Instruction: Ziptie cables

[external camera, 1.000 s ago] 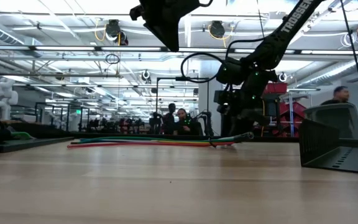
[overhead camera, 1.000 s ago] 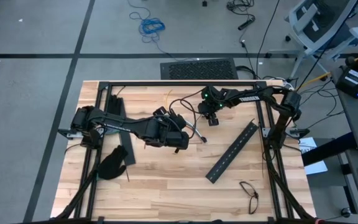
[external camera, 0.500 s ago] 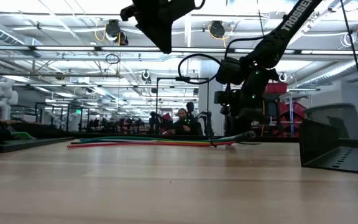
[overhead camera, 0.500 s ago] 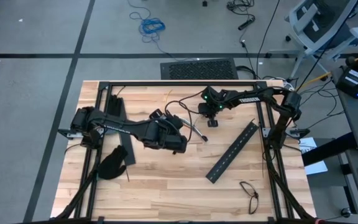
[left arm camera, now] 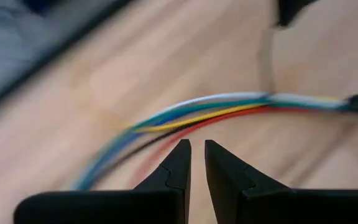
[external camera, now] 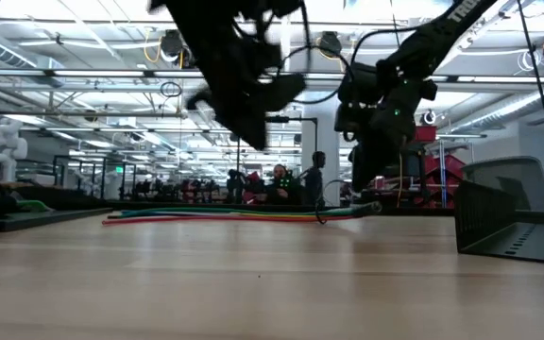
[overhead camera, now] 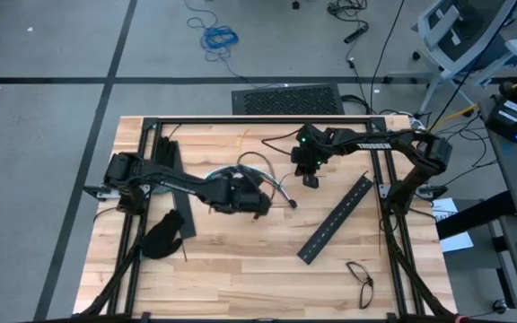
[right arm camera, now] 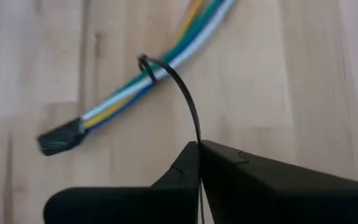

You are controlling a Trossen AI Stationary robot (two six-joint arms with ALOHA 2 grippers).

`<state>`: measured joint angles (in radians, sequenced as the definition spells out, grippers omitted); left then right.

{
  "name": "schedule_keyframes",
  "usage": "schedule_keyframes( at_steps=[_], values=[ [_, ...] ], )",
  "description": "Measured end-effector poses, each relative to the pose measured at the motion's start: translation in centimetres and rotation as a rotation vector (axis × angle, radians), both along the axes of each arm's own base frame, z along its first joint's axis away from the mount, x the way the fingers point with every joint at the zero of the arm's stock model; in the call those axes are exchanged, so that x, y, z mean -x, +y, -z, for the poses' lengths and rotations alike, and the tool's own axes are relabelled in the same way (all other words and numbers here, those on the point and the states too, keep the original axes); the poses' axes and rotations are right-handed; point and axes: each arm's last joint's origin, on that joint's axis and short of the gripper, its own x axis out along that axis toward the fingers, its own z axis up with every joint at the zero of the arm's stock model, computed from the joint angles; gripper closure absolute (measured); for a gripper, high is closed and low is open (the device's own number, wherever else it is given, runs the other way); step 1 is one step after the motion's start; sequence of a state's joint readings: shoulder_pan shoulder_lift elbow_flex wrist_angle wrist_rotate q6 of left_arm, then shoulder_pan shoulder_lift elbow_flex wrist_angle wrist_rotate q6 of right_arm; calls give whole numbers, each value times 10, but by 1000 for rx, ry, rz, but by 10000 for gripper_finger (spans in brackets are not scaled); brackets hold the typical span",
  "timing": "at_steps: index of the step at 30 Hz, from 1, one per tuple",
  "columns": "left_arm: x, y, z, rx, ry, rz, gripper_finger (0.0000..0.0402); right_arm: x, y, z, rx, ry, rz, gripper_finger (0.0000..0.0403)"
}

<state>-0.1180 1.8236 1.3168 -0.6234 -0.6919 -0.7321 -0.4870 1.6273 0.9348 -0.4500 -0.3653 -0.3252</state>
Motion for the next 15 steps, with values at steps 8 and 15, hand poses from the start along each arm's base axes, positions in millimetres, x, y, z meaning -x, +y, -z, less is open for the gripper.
schedule_keyframes(
  at_steps=[8,15],
  values=[
    [-19,60,15,241,-269,160,357,-8,20,-4,5,-12,-72,403],
    [-14,97,18,529,-308,251,344,-9,21,-4,11,-17,-87,403]
  ],
)
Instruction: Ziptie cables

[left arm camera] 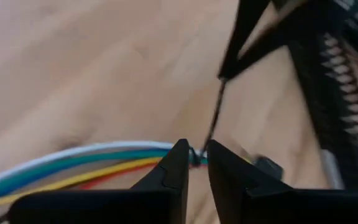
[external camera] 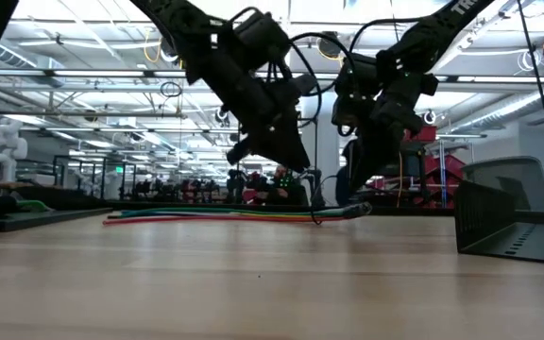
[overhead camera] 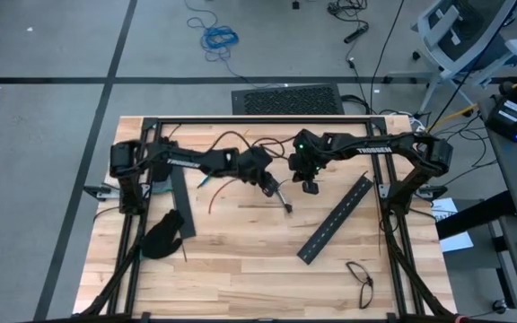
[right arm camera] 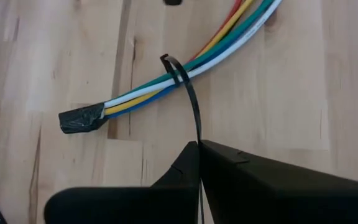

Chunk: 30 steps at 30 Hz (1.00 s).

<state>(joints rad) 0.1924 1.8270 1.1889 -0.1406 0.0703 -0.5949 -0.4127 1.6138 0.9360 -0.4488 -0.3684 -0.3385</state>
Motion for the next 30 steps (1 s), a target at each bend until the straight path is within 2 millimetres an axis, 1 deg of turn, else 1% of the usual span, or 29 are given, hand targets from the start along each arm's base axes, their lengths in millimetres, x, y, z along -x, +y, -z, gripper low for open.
schedule_keyframes(
  at_steps=[3,5,7,9,10,14,16,18,19,23,24,25,30],
  values=[
    [2,8,0,97,-19,67,320,0,0,0,10,-5,-17,403],
    [1,6,0,121,-27,100,302,0,0,0,16,-7,-24,403],
    [0,0,0,94,-27,157,285,0,-1,0,20,-9,-28,403],
    [-2,-9,0,17,-27,241,275,0,-2,0,22,-12,-27,403],
    [-3,-14,1,-33,-22,251,274,1,-3,0,21,-12,-24,403],
    [-6,-26,8,-214,56,94,272,3,-7,0,17,-12,-9,403],
    [-8,-29,5,-301,45,20,272,4,-9,-1,-11,-18,2,403],
    [-8,-31,3,-346,45,-19,272,4,-10,-1,-49,-28,12,403],
    [-8,-33,4,-356,50,-24,272,4,-10,-2,-60,-32,17,403],
    [-14,-34,18,-365,60,-38,272,4,-11,-2,-73,-33,29,403],
    [-18,-33,22,-367,40,-44,272,4,-11,-2,-75,-33,32,403],
    [-22,-34,24,-368,14,-48,275,4,-11,-2,-79,-33,37,403],
    [-30,-45,46,-325,56,-35,296,5,-11,-2,-90,-24,49,403]
  ],
)
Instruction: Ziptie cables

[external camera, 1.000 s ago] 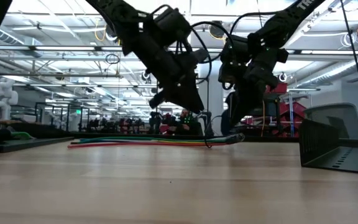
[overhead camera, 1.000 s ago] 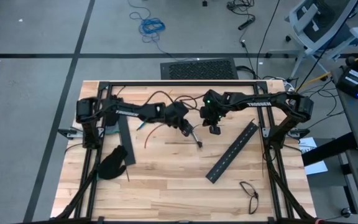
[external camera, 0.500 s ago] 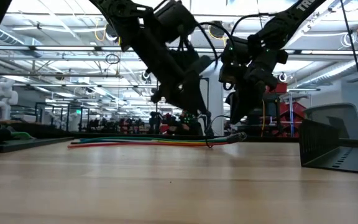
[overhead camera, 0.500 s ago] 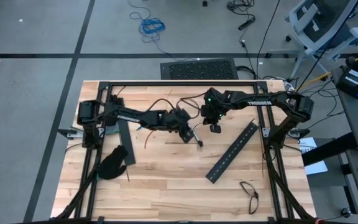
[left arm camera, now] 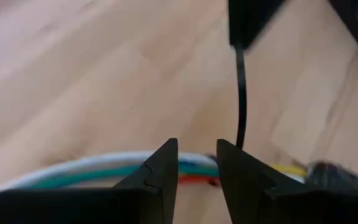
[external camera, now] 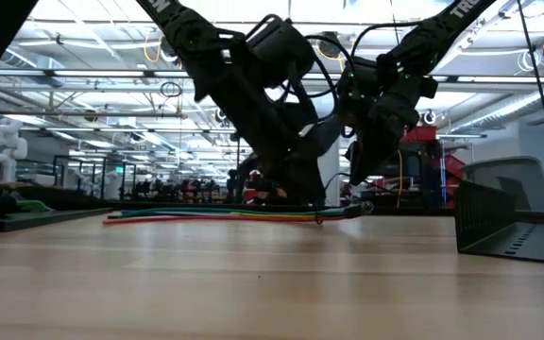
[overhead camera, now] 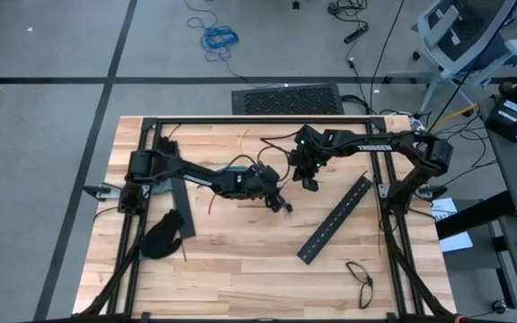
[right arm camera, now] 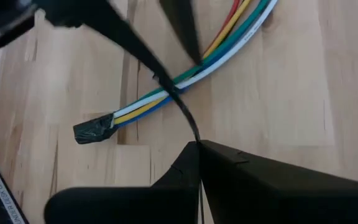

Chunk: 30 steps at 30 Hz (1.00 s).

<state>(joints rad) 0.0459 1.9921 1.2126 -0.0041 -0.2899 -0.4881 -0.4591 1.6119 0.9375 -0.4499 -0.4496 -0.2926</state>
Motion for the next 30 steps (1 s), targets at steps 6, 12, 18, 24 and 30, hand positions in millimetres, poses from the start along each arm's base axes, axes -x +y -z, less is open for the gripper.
schedule_keyframes(
  at_steps=[6,12,18,24,30],
  values=[
    [-7,-4,0,-79,19,54,303,0,0,0,-18,3,24,403],
    [-10,1,-6,-116,30,66,304,-2,-1,-1,-17,-14,39,403],
    [-19,-6,-25,-147,35,106,304,-3,-2,-2,-24,-27,54,403],
    [-24,-11,-46,-204,122,90,304,-3,-3,-2,-17,-36,59,403],
    [-13,-4,-49,-366,307,-4,304,-4,-4,-2,-17,-36,67,403]
  ],
)
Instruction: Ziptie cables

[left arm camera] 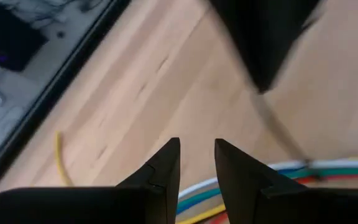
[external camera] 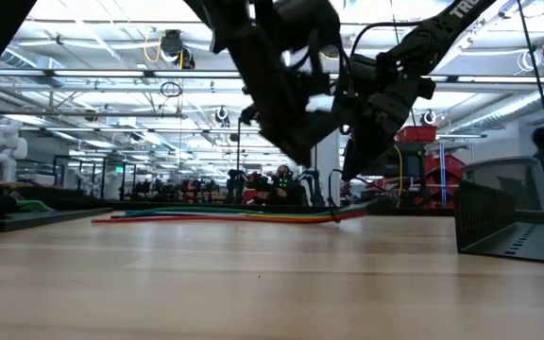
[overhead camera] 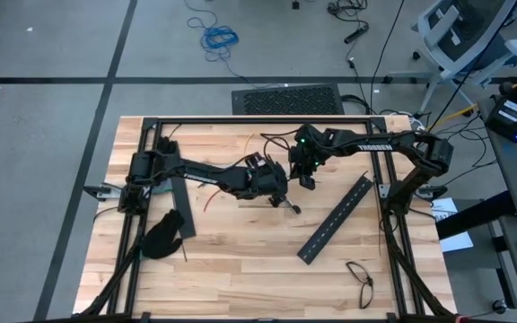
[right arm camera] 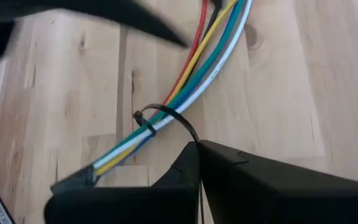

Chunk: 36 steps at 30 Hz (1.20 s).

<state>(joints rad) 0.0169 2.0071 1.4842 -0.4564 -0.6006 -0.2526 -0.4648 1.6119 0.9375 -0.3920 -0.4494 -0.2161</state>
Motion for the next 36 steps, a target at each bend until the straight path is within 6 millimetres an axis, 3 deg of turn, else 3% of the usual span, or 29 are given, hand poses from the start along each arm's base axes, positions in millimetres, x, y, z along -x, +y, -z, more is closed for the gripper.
schedule_keyframes(
  at_steps=[5,8,13,19,22,25,30,36],
  values=[
    [6,8,11,94,33,-2,304,0,0,0,2,2,2,403],
    [8,0,-1,139,-38,-15,304,0,0,0,3,0,-1,403],
    [10,-28,-27,166,-195,-45,304,0,0,0,3,-2,-3,403],
    [25,-71,-9,186,-128,-62,304,0,0,0,9,-2,-11,403],
    [32,-84,2,154,-153,-97,304,-1,-1,0,19,-8,-7,403],
    [29,-93,0,142,-238,-93,304,-1,-1,-1,26,-15,-5,403],
    [24,-92,8,173,-360,-97,304,-1,-3,0,75,2,18,403],
    [18,-73,13,184,-411,-168,304,-3,-7,-2,142,-19,20,403]
  ],
)
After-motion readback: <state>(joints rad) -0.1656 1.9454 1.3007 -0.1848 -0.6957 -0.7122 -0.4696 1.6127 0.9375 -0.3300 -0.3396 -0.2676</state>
